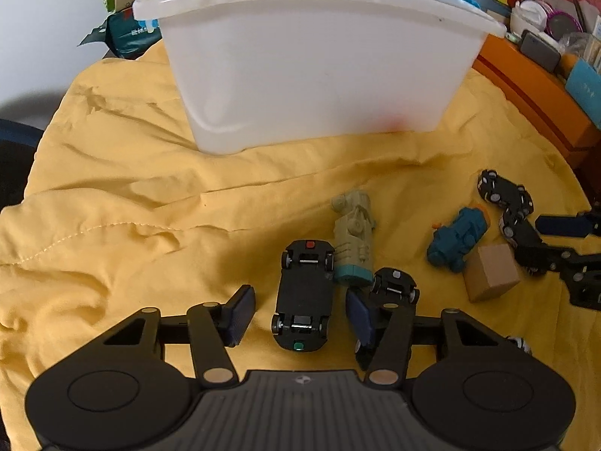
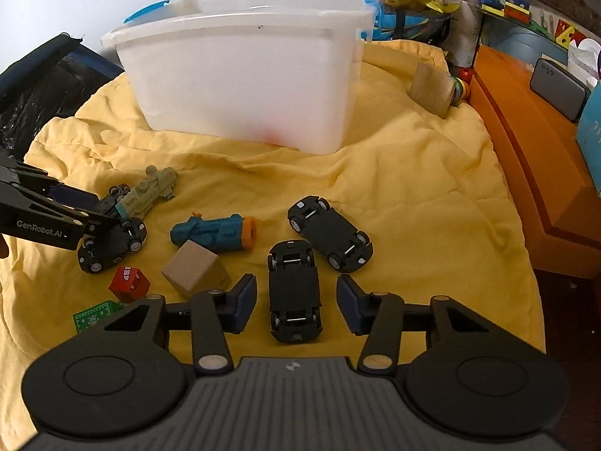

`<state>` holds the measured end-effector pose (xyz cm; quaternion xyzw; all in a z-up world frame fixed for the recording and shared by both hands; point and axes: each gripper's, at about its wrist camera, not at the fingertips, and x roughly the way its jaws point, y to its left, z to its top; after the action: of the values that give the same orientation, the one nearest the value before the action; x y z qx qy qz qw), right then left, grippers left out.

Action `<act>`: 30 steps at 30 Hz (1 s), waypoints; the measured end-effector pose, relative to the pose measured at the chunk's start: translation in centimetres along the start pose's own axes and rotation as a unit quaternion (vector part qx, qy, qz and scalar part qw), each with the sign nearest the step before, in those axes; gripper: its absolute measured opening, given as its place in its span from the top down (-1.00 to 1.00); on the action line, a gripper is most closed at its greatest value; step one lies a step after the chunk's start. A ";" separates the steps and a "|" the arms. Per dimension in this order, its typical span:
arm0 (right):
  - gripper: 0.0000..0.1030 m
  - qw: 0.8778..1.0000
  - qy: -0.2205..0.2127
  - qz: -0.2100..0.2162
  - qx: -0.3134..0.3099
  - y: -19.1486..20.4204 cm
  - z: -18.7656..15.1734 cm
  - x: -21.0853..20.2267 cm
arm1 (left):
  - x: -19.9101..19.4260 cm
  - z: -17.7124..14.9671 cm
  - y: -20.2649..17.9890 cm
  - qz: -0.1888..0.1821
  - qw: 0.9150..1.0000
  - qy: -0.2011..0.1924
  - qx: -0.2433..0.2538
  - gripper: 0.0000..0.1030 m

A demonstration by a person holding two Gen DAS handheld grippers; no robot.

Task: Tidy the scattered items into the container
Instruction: 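Grasp a black toy car with each gripper from the blanket, then carry both black cars into the white box and open both grippers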

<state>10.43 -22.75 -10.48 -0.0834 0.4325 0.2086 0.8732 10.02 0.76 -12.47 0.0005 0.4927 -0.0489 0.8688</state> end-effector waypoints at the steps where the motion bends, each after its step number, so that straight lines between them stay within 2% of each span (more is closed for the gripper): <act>1: 0.06 1.000 0.002 0.000 0.001 -0.1 -0.1 0.1 | 0.0 0.0 0.0 -0.001 1.000 -0.002 -0.004 -0.11; 6: 0.12 1.000 0.009 -0.002 0.002 0.0 -0.4 0.9 | 0.0 -0.3 0.3 -0.007 1.000 -0.016 -0.013 -0.11; 8: 0.21 1.000 0.008 -0.001 -0.002 0.2 -0.4 1.0 | 0.1 -0.3 0.2 -0.006 1.000 -0.019 -0.012 -0.11; 9: 0.32 1.000 0.007 0.002 -0.002 0.2 -0.4 1.0 | 0.0 -0.3 0.2 -0.005 1.000 -0.020 -0.011 -0.09; 11: 0.35 1.000 0.003 0.004 -0.002 0.3 -0.4 0.8 | -0.1 -0.2 0.3 -0.008 1.000 -0.022 -0.013 0.25; 12: 0.35 1.000 0.000 0.004 -0.002 0.4 -0.4 0.6 | -0.3 -0.2 0.3 -0.010 1.000 -0.023 -0.015 0.30; 17: 0.35 1.000 -0.013 0.004 -0.003 0.6 -0.4 -0.6 | -1.0 -0.2 0.5 -0.011 0.999 -0.030 -0.020 0.32; 21: 0.35 1.000 -0.012 0.001 -0.001 0.4 -0.6 -0.7 | -0.3 -0.3 0.0 -0.014 1.000 -0.012 -0.014 0.30; 30: 0.35 1.000 -0.016 0.001 0.005 0.1 -0.9 -1.4 | -0.9 -0.2 -0.8 -0.011 0.999 -0.034 -0.013 0.36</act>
<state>8.95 -23.35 -9.90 -0.0756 0.4197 0.2087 0.8801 9.31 0.04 -11.79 -0.0177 0.4631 -0.0522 0.8846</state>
